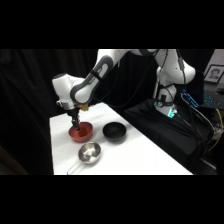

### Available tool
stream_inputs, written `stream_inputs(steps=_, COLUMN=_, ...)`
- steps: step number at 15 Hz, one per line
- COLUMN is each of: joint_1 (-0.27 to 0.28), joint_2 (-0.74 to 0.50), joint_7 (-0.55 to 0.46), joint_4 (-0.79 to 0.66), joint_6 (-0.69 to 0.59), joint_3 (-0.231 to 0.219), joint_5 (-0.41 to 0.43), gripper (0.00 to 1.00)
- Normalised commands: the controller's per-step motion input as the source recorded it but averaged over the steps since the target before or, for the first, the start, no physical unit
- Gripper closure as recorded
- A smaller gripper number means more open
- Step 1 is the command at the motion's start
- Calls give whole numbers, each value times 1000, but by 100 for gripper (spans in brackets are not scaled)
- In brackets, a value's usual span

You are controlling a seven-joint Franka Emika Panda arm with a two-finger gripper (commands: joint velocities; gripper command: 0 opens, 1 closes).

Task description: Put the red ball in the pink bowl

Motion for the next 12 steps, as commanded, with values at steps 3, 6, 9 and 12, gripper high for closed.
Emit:
stream_inputs(steps=3, joint_1=-12, joint_2=-242, joint_7=-76, joint_4=90, joint_6=-341, joint_3=-15, joint_5=65, gripper=0)
stream_inputs(steps=6, joint_1=-17, joint_2=-323, joint_7=-92, joint_4=42, joint_6=-359, joint_3=-13, joint_5=70, gripper=0)
stream_inputs(steps=9, joint_1=-13, joint_2=-273, joint_7=-94, joint_4=73, joint_6=-355, joint_3=-18, joint_5=64, gripper=0)
stream_inputs(steps=12, joint_1=-14, joint_2=-186, joint_7=-100, joint_4=86, joint_6=-276, joint_3=-20, joint_5=61, gripper=0)
